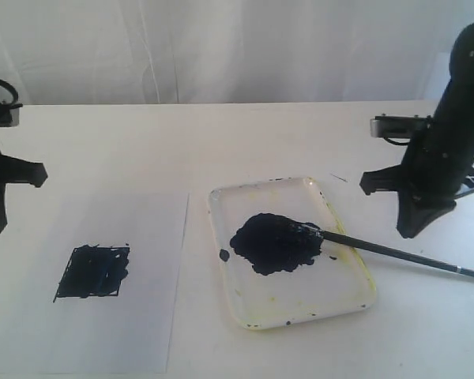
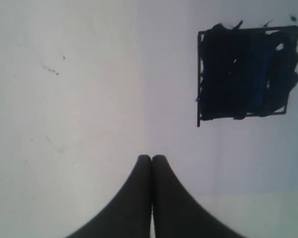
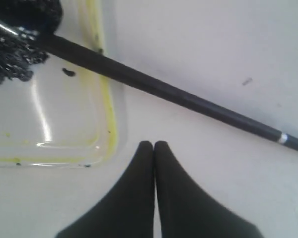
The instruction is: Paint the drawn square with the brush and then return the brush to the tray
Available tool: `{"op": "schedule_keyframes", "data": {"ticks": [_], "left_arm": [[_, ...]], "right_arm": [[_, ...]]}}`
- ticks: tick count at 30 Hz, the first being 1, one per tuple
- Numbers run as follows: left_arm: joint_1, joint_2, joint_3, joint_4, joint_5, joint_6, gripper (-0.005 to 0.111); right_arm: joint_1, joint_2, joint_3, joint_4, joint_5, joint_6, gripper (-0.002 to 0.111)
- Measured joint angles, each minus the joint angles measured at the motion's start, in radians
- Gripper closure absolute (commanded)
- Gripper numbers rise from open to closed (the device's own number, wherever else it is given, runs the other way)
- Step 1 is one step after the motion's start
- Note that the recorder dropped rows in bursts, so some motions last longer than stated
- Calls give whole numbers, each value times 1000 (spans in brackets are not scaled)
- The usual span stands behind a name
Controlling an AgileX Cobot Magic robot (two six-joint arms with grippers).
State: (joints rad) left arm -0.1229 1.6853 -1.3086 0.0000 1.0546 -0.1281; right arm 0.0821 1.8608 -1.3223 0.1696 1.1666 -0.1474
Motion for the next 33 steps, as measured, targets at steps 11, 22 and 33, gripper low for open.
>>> {"op": "schedule_keyframes", "data": {"ticks": [11,22,33], "left_arm": [[40,-129,105,0,48,85,107],[40,-551,139,13,63,79,107],[40,-1029,144,11,78,79,107]], "right_arm": [[-66,-181,160,-89,-31,30,108],[-66,-683,349,-97,-135,30,108],[-66,-1233,458,-97,-142,30,108]]}}
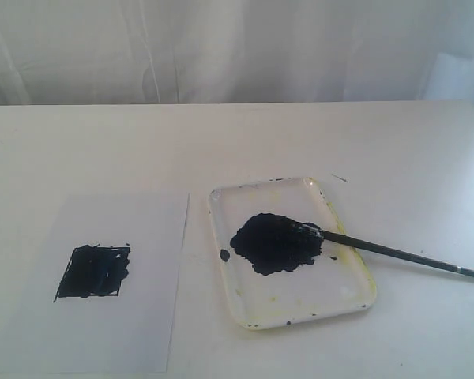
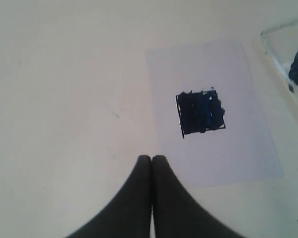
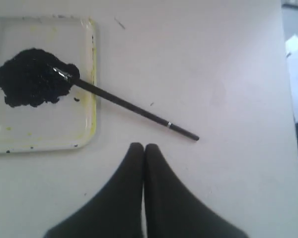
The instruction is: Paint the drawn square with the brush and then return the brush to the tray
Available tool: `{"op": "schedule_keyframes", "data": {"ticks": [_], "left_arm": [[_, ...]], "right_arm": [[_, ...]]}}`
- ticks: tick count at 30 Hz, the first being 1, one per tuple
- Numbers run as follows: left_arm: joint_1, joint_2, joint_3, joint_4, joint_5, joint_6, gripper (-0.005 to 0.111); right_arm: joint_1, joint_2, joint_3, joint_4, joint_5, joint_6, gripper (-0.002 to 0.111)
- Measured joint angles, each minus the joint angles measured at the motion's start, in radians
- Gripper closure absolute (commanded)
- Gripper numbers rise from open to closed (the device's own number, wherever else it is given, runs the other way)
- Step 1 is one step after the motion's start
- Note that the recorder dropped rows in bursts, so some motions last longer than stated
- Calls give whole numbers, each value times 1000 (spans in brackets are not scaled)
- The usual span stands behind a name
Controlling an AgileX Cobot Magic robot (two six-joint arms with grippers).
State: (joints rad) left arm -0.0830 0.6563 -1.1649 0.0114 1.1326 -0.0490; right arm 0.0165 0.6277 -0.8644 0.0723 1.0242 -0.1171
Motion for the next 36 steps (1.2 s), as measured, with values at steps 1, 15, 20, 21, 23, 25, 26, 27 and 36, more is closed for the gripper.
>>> {"op": "schedule_keyframes", "data": {"ticks": [1,15,20,21,23,25,26,27,36], "left_arm": [[0,-38,5,0,0,0,107],[0,-590,201,9,0,-26,107],[0,-651,299,80,-9,-85,107],[0,-651,315,86,-23,-93,107],[0,-651,384,87,-141,-115,107],[0,-652,484,92,-303,-119,107],[0,-652,546,100,-397,-119,107],[0,-651,593,104,-464,-119,107],[0,-651,1032,109,-973,-179,107]], "right_arm": [[0,-42,5,0,2,0,108],[0,-587,24,-21,76,-2,108],[0,-626,36,-37,98,-2,108],[0,-626,43,-39,89,-2,108],[0,-626,93,-48,23,-2,108],[0,-626,170,-57,-67,-2,108],[0,-624,226,-59,-130,-4,108],[0,-624,270,-61,-186,-4,108],[0,-622,642,-72,-742,-4,108]]}}
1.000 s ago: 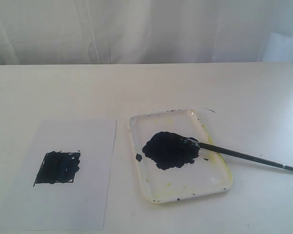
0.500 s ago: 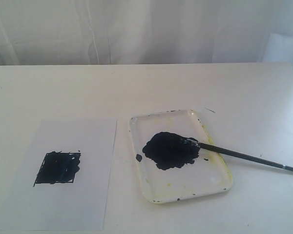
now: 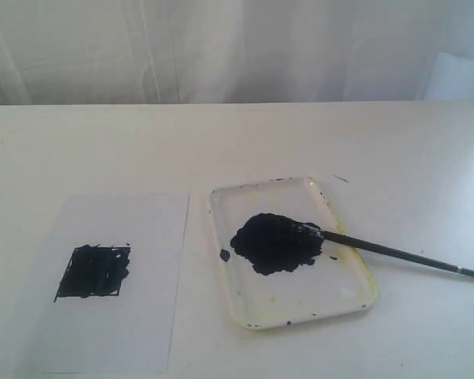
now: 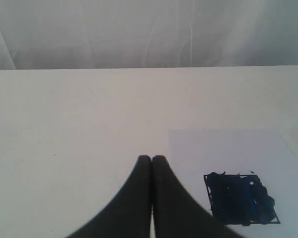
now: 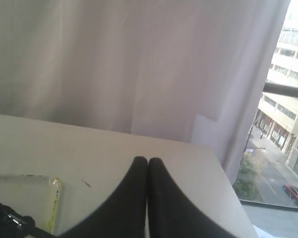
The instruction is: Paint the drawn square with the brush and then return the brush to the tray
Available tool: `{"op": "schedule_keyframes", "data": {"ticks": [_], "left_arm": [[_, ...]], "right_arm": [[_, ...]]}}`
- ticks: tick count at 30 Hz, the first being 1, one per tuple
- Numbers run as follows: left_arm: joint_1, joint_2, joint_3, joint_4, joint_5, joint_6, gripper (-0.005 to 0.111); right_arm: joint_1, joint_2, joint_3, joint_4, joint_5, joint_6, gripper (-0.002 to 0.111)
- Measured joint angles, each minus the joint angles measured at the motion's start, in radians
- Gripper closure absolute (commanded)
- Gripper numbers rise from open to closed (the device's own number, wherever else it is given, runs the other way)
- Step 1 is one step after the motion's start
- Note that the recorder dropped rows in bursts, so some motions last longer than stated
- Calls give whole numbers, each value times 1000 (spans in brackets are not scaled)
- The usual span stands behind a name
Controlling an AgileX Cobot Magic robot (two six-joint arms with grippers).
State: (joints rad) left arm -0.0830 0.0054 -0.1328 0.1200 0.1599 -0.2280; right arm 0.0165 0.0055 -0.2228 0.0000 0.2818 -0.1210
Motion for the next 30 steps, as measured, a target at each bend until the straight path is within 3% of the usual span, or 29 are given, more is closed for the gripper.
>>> {"op": "schedule_keyframes", "data": {"ticks": [4,9,16,30], "left_arm": [[0,0,109,0,-88,-2,107],[0,0,128,4,-96,32,107],[0,0,128,2,-57,63,107],[0,0,128,-27,-9,63,107]], "right_arm": [[0,0,81,20,-101,24,108],[0,0,184,18,-168,23,108],[0,0,216,12,-66,-2,108],[0,0,217,25,-65,6,108]]}}
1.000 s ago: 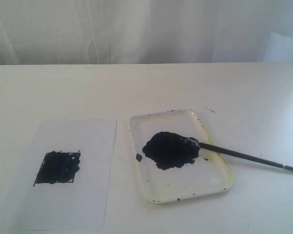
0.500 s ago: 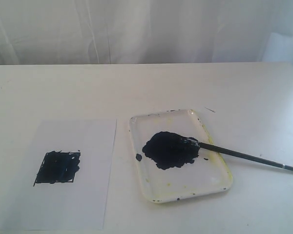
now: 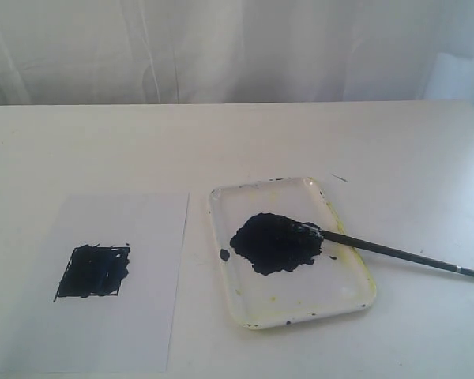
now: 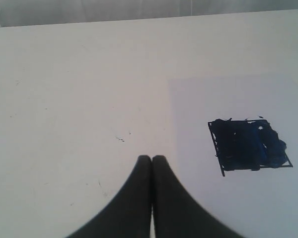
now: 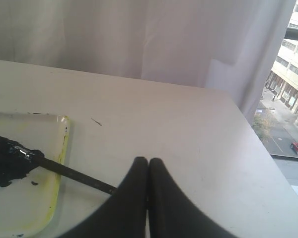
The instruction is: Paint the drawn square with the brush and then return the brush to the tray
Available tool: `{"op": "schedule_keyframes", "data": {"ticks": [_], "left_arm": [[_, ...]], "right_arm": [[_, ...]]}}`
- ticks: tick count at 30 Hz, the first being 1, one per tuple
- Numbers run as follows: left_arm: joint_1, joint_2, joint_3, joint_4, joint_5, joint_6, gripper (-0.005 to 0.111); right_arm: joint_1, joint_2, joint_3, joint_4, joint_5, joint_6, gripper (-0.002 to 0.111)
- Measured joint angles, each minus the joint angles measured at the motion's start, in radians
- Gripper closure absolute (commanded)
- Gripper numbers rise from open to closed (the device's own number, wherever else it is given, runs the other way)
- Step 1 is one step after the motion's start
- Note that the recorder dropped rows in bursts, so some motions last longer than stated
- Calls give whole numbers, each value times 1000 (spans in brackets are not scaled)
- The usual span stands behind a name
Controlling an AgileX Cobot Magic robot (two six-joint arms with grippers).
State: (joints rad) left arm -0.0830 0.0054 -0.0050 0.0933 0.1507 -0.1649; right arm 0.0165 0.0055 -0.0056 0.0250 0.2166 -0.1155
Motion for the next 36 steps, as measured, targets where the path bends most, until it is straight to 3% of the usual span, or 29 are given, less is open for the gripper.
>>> {"op": "schedule_keyframes", "data": {"ticks": [36], "left_arm": [[0,0,0,-21,4,8,107]], "right_arm": [[0,0,0,2,0,0,108]]}}
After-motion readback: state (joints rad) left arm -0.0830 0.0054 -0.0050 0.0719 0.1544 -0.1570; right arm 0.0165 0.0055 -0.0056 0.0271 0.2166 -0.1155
